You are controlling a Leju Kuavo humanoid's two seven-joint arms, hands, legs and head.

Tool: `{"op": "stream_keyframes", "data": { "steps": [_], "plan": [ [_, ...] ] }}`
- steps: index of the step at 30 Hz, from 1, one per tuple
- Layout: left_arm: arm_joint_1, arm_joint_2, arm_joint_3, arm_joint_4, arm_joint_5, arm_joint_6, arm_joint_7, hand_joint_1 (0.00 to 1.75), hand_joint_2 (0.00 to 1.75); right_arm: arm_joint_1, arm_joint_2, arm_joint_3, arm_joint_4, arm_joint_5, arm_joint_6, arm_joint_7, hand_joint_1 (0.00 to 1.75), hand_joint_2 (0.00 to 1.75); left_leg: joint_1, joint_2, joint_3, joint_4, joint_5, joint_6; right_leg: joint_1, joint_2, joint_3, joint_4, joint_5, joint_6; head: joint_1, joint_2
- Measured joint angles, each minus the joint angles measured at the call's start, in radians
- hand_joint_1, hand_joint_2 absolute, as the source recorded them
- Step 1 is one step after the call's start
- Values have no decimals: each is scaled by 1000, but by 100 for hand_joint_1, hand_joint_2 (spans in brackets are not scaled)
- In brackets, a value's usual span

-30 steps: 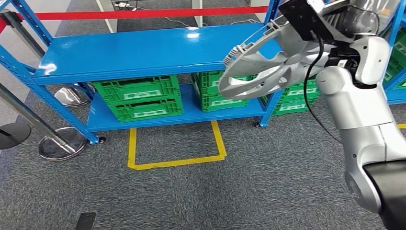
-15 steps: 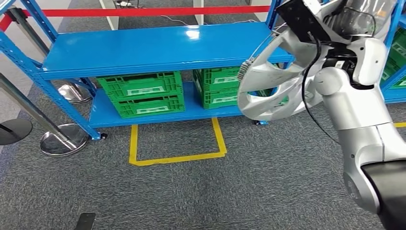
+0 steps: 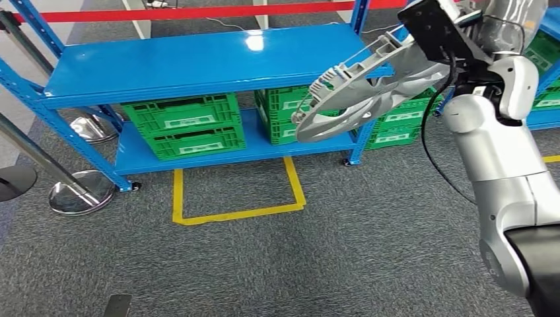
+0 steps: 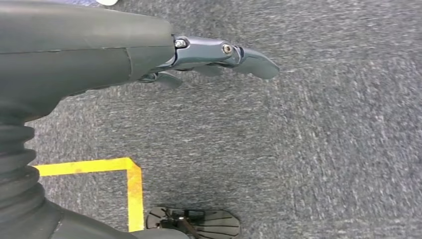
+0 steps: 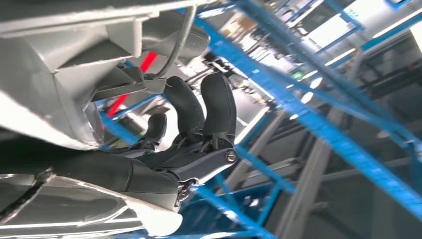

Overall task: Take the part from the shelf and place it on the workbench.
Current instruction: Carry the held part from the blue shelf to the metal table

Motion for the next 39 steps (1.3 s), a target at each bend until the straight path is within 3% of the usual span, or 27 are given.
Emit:
{"op": "stream_keyframes", "data": {
  "steps": [2, 4, 5, 6, 7, 8, 10, 12, 14, 15, 17, 19, 20, 21, 22, 24, 25, 26, 28, 30, 32, 34, 36, 37, 39],
  "plan": [
    [0, 0, 0, 0, 0, 0, 0, 0, 175, 0, -1, -1, 0, -1, 1, 0, 175, 175, 3, -11, -22, 60, -46, -11, -5, 12, -2, -3, 8, -12, -3, 0],
    [2, 0, 0, 0, 0, 0, 0, 0, 175, 3, -1, -2, 0, -1, 3, 0, 175, 175, 6, -19, -68, 186, -112, -17, -5, 27, -5, -3, 11, -17, -4, 0],
    [3, 0, 0, 0, -1, 0, 0, 0, 175, 5, -1, -2, 0, -1, 5, 0, 175, 175, 7, -19, -88, 239, -132, -19, -4, 36, -7, -2, 12, -18, -4, 0],
    [4, 0, 0, 0, -1, 0, 0, 0, 175, 8, -1, -2, 0, -1, 6, 0, 175, 175, 8, -19, -96, 265, -133, -19, -4, 46, -8, -1, 13, -18, -4, 0],
    [4, 0, 0, 0, -2, 0, 0, 0, 175, 10, -1, -2, 0, -2, 6, 0, 175, 175, 9, -21, -86, 251, -113, -18, -4, 56, -10, 1, 13, -18, -4, 0],
    [4, 0, 0, 0, -2, 0, 0, 0, 175, 10, -1, -2, 0, -2, 6, 0, 175, 175, 9, -27, -61, 202, -80, -15, -4, 67, -11, 3, 13, -17, -4, 0],
    [4, 2, 0, 0, -3, 0, 1, 0, 175, 7, -2, -3, 0, -3, 7, 0, 175, 175, 13, -65, -4, 83, -24, -6, -5, 86, -15, 8, 14, -12, -3, 0],
    [5, 3, 0, 0, -4, 0, 2, 0, 175, 3, -3, -3, 0, -6, 8, 0, 175, 175, 15, -92, 21, 24, -17, 0, -9, 104, -29, 12, 20, -1, -5, 0],
    [5, 2, 0, 0, -5, 0, 4, 0, 175, 6, -8, -6, -1, -10, 10, 1, 175, 175, 14, -80, 22, 10, -22, 4, -12, 123, -43, 10, 29, 15, -7, 0],
    [5, 1, 0, 0, -5, 0, 4, 0, 175, 9, -11, -8, -1, -12, 10, 1, 175, 175, 16, -70, 22, 4, -21, 9, -12, 120, -49, 11, 29, 21, -7, 0],
    [4, -1, 0, 0, -6, 0, 4, 0, 175, 9, -18, -12, -2, -16, 10, 2, 175, 175, 20, -50, 23, -6, -15, 18, -9, 81, -72, 47, 4, 29, -2, 0],
    [5, 0, 0, 0, -6, 0, 5, 0, 175, 9, -20, -13, -2, -20, 10, 2, 175, 175, 20, -29, 22, -8, -12, 22, -9, 38, -125, 163, -55, 36, 3, 0],
    [7, 0, 0, 0, -6, 0, 6, 0, 175, 12, -20, -13, -2, -23, 10, 3, 175, 175, 20, -17, 20, -8, -11, 23, -10, 32, -154, 230, -81, 39, 4, 0],
    [8, 0, 0, 0, -6, 0, 7, 0, 175, 16, -22, -13, -2, -25, 10, 3, 175, 175, 20, -6, 20, -8, -11, 23, -11, 31, -173, 274, -92, 42, 4, 0],
    [9, -1, 0, 0, -6, 0, 8, 0, 175, 19, -24, -14, -2, -27, 11, 5, 175, 175, 20, 5, 19, -8, -11, 23, -12, 29, -174, 280, -84, 44, 4, 0],
    [9, -2, 0, 0, -6, 0, 9, 0, 175, 21, -27, -15, -2, -30, 12, 7, 175, 175, 20, 27, 21, -7, -12, 22, -13, 10, -117, 181, -28, 44, 4, 0],
    [9, -2, 0, 0, -7, -1, 9, 0, 175, 20, -28, -16, -2, -31, 13, 8, 175, 175, 17, 37, 22, -6, -13, 19, -9, -14, -78, 111, -4, 44, 5, 0],
    [9, -2, 0, 0, -8, -1, 9, 0, 175, 18, -28, -17, -3, -32, 14, 9, 175, 175, 14, 45, 21, -5, -14, 15, -6, -34, -47, 54, 12, 39, 4, 0],
    [9, -2, 0, 0, -9, -1, 9, 0, 175, 17, -30, -17, -3, -35, 15, 10, 175, 175, 6, 64, 20, -3, -13, 5, 3, -52, -27, 9, 16, 25, 3, 0],
    [9, -2, 0, 0, -9, -1, 10, 0, 175, 20, -33, -19, -3, -36, 17, 11, 175, 175, 6, 79, 19, -1, -15, -5, 1, -30, -32, 7, 23, 8, 2, 0],
    [8, -2, 0, 0, -9, -2, 10, 0, 175, 21, -36, -19, -3, -37, 20, 12, 175, 175, 10, 48, 7, 34, -46, -14, -3, -8, -35, 5, 30, -4, 0, 0],
    [10, -1, 0, 0, -9, -2, 10, 0, 175, 22, -36, -19, -2, -38, 25, 13, 175, 175, 13, -2, -37, 144, -110, -19, -6, 14, -37, 3, 33, -12, -4, 0],
    [15, -2, 0, 0, -9, -4, 10, 0, 175, 26, -36, -16, 1, -40, 29, 14, 175, 175, 13, -20, -84, 260, -153, -20, -4, 41, -39, 4, 35, -15, -4, 0],
    [16, -2, 0, 0, -9, -4, 10, 0, 175, 28, -36, -15, 2, -41, 30, 14, 175, 175, 13, -23, -91, 277, -148, -18, -3, 55, -40, 4, 36, -16, -4, 0],
    [16, -1, 0, 0, -9, -5, 10, 0, 175, 29, -36, -14, 4, -44, 31, 15, 175, 175, 13, -36, -55, 199, -87, -9, -2, 84, -39, 7, 37, -16, -4, 0]
  ]
}}
